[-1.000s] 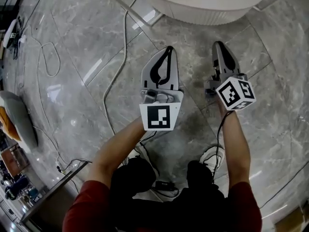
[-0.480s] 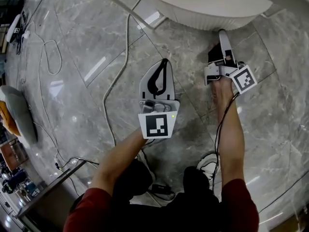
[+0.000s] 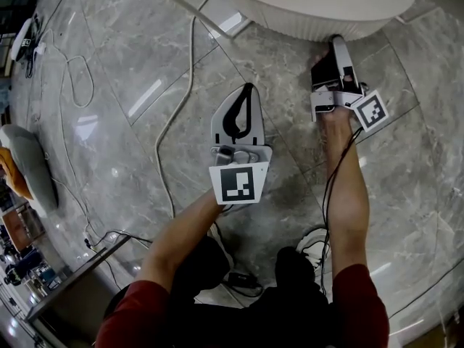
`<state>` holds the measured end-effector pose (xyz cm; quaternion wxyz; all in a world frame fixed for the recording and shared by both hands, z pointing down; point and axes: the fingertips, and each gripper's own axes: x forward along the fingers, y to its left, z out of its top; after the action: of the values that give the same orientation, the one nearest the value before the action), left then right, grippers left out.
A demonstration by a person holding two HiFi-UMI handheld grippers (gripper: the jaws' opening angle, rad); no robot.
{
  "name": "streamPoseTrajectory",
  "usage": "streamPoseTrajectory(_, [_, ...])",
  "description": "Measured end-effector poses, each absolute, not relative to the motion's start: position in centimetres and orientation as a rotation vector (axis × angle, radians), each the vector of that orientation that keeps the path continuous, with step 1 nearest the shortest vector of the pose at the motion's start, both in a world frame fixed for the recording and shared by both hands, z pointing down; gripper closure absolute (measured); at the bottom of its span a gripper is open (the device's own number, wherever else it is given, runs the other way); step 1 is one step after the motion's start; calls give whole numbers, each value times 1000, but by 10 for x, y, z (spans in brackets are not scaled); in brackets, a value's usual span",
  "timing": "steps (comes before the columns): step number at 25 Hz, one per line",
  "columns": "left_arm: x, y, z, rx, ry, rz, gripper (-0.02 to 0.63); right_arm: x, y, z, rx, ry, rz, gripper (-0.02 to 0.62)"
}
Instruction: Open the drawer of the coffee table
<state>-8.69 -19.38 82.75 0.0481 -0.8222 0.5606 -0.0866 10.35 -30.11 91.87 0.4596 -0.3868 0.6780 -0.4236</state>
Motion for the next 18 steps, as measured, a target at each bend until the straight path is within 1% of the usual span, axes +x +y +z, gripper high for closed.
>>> streamPoseTrajectory(4, [-89,-192,831,-2522,1731,-301,592,105,-299,918,-929,1650,-1060,337])
streamPoseTrajectory(10, [-88,-192,827,-2509,1749,-275,592,105,-283,917,-913,1664,-1072,341])
streamPoseTrajectory(18, [-87,-185,827,-2496,1797,-253,592,111,-219,912,-907,1664,-1087,339])
